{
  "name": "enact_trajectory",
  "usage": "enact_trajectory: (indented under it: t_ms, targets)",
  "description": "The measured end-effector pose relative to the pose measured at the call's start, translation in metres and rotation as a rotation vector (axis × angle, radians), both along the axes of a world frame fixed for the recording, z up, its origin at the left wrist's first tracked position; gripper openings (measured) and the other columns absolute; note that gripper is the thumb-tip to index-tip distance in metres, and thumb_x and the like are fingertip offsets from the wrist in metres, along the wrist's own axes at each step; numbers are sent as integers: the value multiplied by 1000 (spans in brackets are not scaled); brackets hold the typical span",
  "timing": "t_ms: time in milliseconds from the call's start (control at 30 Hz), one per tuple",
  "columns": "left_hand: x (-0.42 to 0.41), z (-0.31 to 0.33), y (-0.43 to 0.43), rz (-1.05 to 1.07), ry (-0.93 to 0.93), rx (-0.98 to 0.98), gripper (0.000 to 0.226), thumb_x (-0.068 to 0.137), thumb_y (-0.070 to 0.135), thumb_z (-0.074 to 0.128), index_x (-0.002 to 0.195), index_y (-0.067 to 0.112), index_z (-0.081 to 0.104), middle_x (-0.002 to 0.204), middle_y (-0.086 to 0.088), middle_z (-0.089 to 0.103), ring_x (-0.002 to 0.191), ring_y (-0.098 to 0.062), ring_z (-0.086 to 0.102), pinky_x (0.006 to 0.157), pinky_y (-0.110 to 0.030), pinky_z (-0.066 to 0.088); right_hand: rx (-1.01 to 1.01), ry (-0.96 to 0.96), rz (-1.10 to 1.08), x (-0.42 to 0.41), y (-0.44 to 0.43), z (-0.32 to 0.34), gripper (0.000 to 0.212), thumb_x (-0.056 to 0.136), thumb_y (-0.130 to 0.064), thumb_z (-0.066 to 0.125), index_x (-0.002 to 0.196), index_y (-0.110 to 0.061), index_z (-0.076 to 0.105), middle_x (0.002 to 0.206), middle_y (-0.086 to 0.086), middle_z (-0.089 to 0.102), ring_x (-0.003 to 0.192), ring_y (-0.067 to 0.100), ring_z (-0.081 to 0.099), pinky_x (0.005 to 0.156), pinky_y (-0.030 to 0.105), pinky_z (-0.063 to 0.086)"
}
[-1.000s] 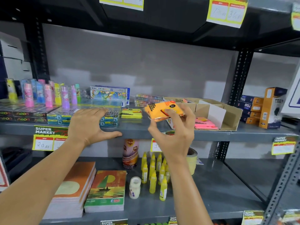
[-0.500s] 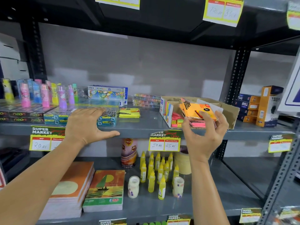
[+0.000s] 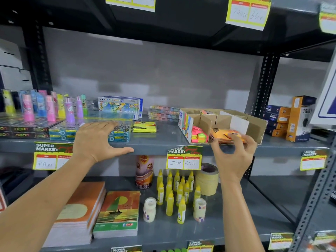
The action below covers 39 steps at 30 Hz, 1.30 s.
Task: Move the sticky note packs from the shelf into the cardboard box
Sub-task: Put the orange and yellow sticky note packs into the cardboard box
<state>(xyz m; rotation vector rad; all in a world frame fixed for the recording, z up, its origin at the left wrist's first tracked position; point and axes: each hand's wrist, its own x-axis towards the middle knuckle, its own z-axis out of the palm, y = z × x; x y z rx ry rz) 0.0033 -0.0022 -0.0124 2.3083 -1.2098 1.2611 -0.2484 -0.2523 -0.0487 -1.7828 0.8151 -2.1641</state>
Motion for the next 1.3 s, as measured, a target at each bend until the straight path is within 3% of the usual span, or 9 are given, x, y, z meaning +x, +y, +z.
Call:
enact_trajectory:
  t_ms: [133, 300, 467, 567, 733, 800, 1000, 1133, 1300]
  targets:
    - [1, 0, 0, 1, -1, 3, 102, 59, 96, 34, 110, 15, 69, 104, -6, 73, 95, -29, 68, 78, -41, 52, 8, 66, -55, 2, -2, -2, 52, 72, -32, 78, 113, -7, 60, 113, 14, 60, 104, 31, 51, 83, 31, 42]
    - [-1, 1, 1, -9, -3, 6, 101, 59, 95, 35, 110, 15, 69, 102, -7, 73, 93, -29, 68, 77, -41, 52, 8, 108, -60, 4, -4, 0, 48, 76, -30, 75, 113, -4, 59, 121, 18, 57, 112, 34, 49, 87, 26, 37]
    - [-2, 1, 1, -12, -5, 6, 102, 60, 95, 35, 110, 13, 70, 103, -7, 73, 94, -29, 68, 79, -42, 52, 64, 158, -38, 7, -8, -1, 47, 84, -38, 68, 121, -10, 60, 145, 20, 37, 133, 34, 37, 94, 44, 46]
    - [-2, 1, 1, -8, 0, 13, 102, 60, 95, 34, 110, 13, 70, 103, -7, 73, 95, -29, 68, 79, -41, 52, 42, 230, -99, 10, -10, -9, 52, 90, -42, 59, 130, -10, 55, 150, 22, 33, 140, 37, 25, 103, 50, 37]
    - [-2, 1, 1, -21, 4, -8, 101, 59, 94, 37, 111, 14, 70, 105, -6, 72, 97, -28, 68, 82, -41, 50, 39, 373, -238, 13, -10, -21, 63, 97, -50, 33, 149, -15, 26, 156, 21, 17, 144, 37, 13, 116, 50, 11]
    - [-2, 1, 1, -15, 7, 2, 102, 59, 95, 35, 111, 14, 69, 104, -6, 72, 96, -28, 68, 81, -41, 51, 45, 390, -253, 14, -8, -21, 62, 97, -48, 30, 149, -15, 26, 156, 21, 17, 144, 36, 14, 115, 52, 10]
    - [-3, 1, 1, 0, 8, 12, 102, 59, 95, 34, 111, 15, 69, 104, -6, 72, 95, -29, 68, 79, -41, 51, 48, 300, -242, 12, -9, -14, 52, 95, -44, 44, 139, -15, 46, 150, 28, 27, 138, 41, 30, 113, 50, 21]
    - [-3, 2, 1, -4, 13, 16, 103, 59, 95, 33, 111, 14, 69, 105, -7, 72, 96, -30, 68, 79, -42, 51, 88, 433, -325, 13, -9, -12, 59, 96, -50, 32, 145, -18, 37, 153, 23, 25, 143, 35, 18, 115, 53, 7]
    - [-4, 2, 1, -8, 22, 14, 104, 59, 95, 32, 112, 14, 69, 106, -7, 72, 97, -30, 67, 81, -43, 51, 73, 485, -327, 14, -6, -12, 67, 95, -55, 22, 151, -18, 18, 158, 16, 13, 147, 28, 6, 116, 55, 1]
